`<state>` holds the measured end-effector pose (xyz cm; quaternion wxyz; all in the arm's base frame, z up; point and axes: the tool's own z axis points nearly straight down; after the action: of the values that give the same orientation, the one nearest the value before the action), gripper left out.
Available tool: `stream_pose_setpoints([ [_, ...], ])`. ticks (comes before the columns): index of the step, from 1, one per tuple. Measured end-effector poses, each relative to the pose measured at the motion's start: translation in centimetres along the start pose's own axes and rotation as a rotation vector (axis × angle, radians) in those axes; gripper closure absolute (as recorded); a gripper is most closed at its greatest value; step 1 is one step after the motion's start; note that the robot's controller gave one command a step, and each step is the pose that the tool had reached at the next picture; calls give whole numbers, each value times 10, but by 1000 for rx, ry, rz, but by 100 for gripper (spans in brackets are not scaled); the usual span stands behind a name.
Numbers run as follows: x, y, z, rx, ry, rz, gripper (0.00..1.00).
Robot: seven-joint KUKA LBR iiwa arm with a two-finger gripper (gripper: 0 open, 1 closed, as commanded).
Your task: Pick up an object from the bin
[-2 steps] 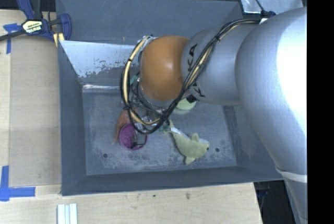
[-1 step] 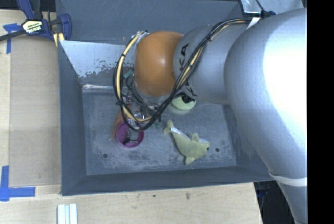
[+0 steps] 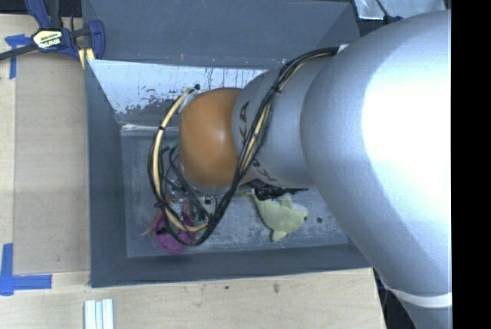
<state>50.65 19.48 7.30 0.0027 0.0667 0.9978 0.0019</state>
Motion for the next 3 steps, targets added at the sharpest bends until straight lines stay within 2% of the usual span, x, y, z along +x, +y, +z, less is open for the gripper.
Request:
stream_pose_setpoints([
  [2, 1, -1, -4, 2, 1, 0, 100],
  [3, 2, -2, -25, 6, 8, 1, 100],
])
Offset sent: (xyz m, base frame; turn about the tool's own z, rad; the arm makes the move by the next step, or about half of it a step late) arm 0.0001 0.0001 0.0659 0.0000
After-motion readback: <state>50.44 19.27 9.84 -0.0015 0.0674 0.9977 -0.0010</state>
